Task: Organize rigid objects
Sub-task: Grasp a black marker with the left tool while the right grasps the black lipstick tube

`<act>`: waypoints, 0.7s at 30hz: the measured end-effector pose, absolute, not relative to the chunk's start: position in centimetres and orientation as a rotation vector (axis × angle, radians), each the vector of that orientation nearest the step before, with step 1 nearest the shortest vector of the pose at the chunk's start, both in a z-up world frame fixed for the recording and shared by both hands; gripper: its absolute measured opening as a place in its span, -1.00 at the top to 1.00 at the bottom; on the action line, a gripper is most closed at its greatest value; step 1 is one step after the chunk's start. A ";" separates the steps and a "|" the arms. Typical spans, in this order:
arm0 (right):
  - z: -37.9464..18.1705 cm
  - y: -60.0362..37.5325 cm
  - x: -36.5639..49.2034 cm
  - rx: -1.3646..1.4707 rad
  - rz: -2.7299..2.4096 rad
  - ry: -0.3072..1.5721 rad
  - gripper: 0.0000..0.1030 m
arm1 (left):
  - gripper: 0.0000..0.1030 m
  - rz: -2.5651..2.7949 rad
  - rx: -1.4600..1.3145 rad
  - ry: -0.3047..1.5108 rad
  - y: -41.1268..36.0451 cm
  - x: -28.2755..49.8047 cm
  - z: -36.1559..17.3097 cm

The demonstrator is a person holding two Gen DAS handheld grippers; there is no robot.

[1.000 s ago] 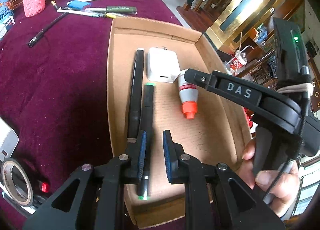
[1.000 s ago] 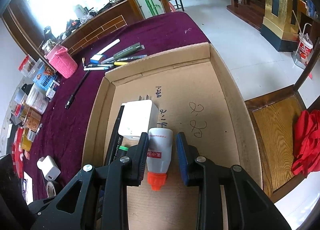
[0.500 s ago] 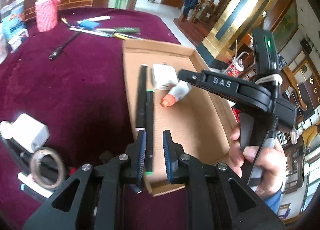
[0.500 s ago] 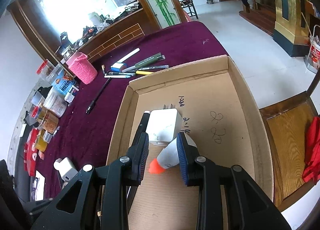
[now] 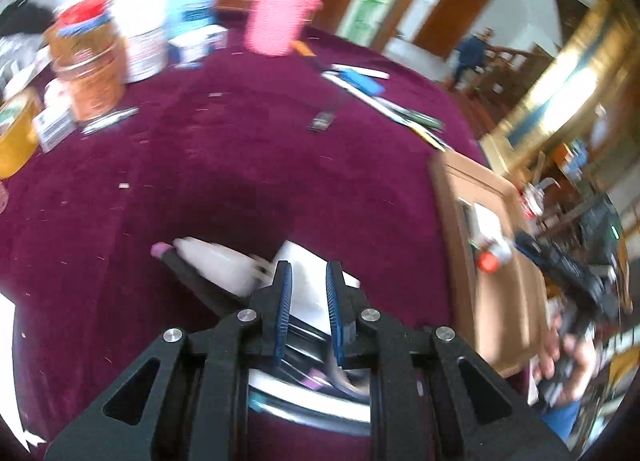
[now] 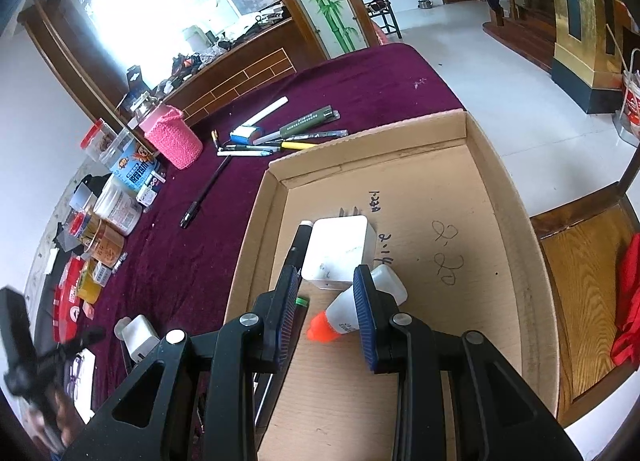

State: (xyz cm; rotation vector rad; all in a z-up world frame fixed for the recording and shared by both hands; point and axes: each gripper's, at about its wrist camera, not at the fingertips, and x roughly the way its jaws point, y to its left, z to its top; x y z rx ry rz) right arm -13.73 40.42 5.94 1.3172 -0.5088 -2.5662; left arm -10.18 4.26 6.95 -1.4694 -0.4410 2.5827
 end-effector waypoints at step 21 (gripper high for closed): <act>6.8 39.4 -13.0 1.259 -2.548 -0.483 0.50 | 0.72 2.574 -1.548 -0.376 -1.6 -5.5 4.6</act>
